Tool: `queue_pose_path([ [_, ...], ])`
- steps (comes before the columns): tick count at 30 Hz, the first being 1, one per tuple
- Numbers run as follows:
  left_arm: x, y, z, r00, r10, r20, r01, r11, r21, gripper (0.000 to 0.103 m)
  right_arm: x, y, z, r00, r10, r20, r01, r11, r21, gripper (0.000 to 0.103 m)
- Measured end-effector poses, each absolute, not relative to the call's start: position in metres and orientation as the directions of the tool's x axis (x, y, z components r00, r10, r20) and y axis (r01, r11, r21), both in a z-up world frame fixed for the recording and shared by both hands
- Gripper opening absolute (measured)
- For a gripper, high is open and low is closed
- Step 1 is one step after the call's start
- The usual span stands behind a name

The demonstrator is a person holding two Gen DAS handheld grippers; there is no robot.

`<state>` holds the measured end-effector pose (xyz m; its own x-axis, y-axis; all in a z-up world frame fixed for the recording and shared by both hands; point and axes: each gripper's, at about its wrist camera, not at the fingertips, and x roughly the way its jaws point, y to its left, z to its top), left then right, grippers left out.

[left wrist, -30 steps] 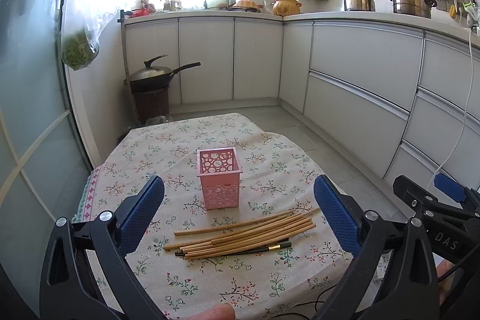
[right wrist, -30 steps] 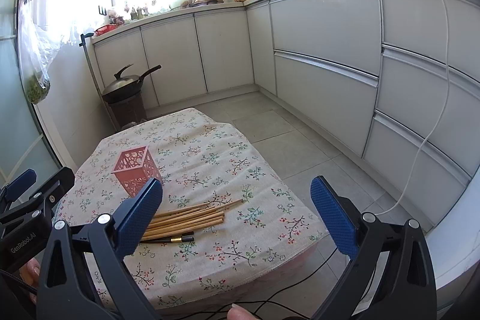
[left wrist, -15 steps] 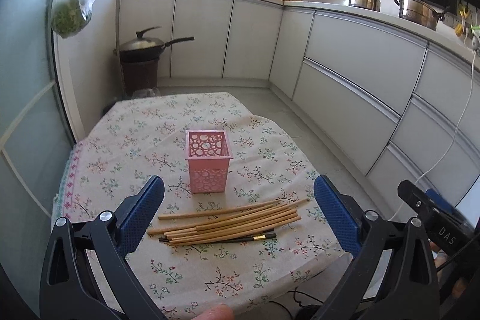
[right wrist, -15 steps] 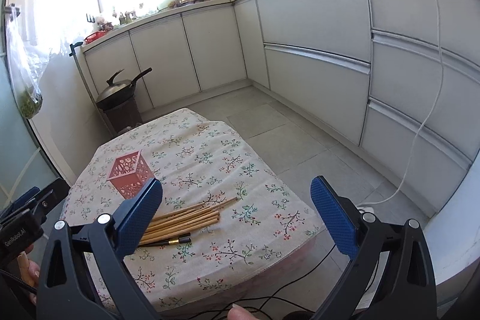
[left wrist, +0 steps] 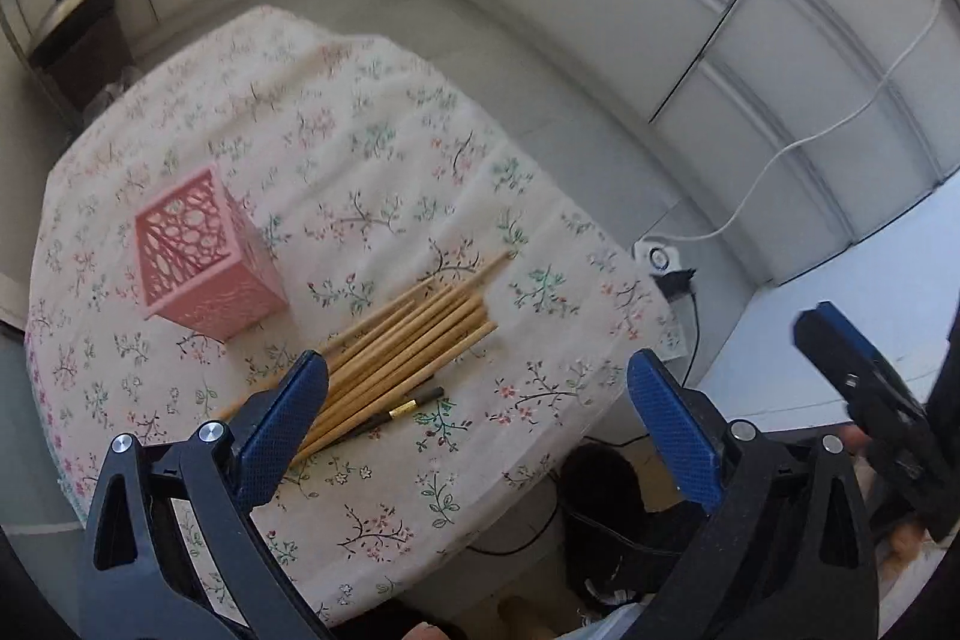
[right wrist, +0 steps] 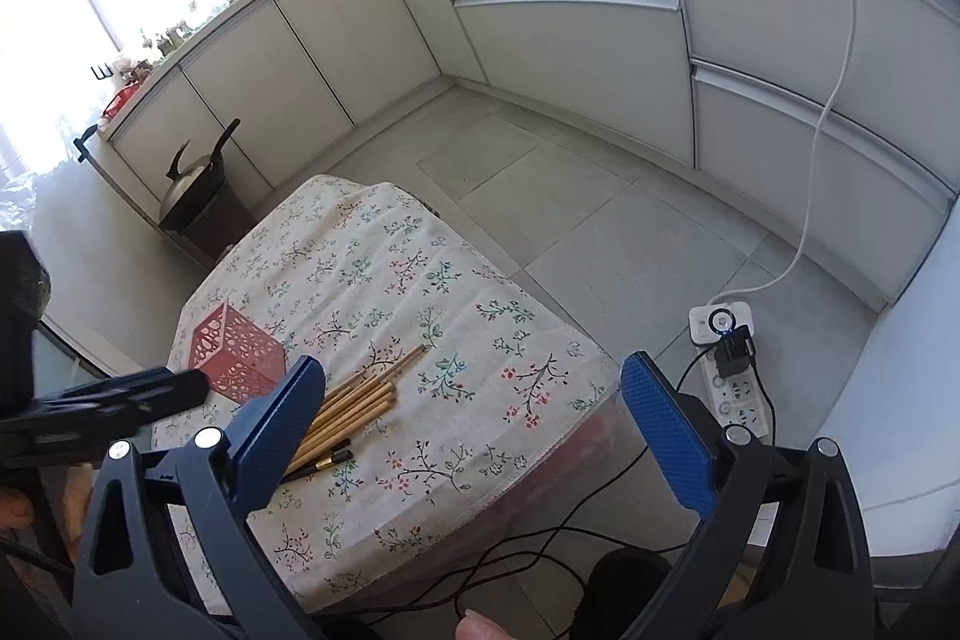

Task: Organize utensils
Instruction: 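Lower the left tool onto the chopstick bundle and close on one chopstick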

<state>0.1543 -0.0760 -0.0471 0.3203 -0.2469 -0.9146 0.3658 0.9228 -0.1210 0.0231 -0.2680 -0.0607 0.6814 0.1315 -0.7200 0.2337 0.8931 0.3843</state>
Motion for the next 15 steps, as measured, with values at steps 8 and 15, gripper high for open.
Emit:
queue_pose_path([
  [8,0.229,-0.1,-0.135,0.12,0.015,-0.993,0.408,0.911,0.063,0.09,0.041,-0.278,-0.086,0.591,0.2,-0.781,0.249,0.876,0.413,0.096],
  [15,0.26,-0.091,-0.171,0.049,0.063,-0.997,0.385,0.92,0.077,0.058,0.053,-0.278,-0.101,0.53,0.236,-0.814,0.253,0.873,0.418,0.096],
])
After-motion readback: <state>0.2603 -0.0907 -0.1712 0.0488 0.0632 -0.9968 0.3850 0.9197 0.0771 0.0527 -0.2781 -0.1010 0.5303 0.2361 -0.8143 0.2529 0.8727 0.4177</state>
